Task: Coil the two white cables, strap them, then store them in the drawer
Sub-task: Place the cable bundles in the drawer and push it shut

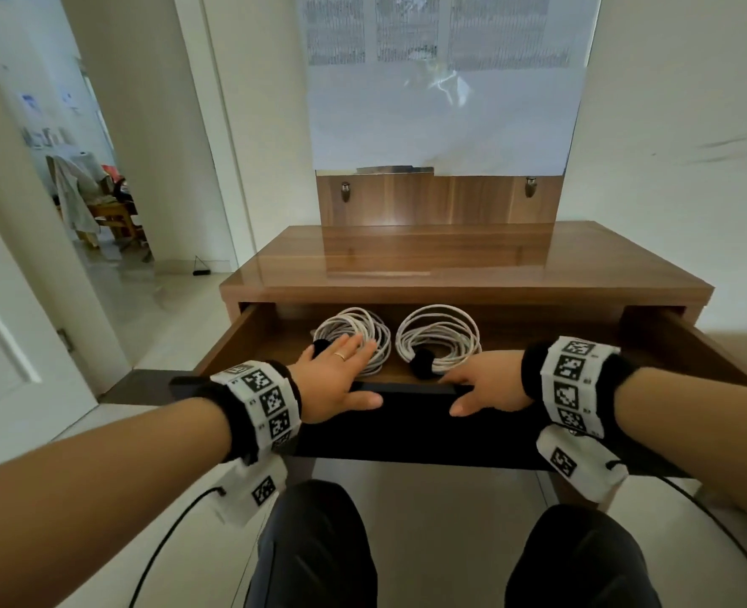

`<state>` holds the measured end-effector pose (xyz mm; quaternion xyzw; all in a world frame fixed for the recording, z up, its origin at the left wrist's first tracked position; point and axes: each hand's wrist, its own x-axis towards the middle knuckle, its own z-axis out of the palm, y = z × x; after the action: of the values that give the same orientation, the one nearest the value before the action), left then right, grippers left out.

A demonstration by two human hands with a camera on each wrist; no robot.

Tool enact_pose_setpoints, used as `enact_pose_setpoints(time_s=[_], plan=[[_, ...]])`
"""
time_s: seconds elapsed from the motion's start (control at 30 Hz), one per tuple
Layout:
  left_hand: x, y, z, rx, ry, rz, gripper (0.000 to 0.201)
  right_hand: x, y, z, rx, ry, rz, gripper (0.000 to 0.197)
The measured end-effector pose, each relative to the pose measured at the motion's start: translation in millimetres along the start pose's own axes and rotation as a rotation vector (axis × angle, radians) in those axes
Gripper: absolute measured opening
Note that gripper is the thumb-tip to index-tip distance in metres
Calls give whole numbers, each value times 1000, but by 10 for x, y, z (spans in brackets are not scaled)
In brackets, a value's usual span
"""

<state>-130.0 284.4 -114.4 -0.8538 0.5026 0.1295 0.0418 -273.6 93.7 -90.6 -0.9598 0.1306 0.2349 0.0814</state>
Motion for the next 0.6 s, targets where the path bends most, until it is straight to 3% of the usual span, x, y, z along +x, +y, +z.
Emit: enact_pose_setpoints(time_s=[0.13, 0.23, 0.4, 0.6], plan=[[146, -65, -18, -16, 18, -4, 101, 52, 177, -3, -48, 208, 16, 99], [248, -111, -62, -18, -46, -6, 117, 151, 294, -194, 169, 310, 17, 97], [325, -130, -106, -13, -77, 34, 121, 434, 354, -384, 294, 192, 54, 77], [324, -120, -171, -58, -165, 22, 116, 635, 353, -365, 352, -4, 215, 75]])
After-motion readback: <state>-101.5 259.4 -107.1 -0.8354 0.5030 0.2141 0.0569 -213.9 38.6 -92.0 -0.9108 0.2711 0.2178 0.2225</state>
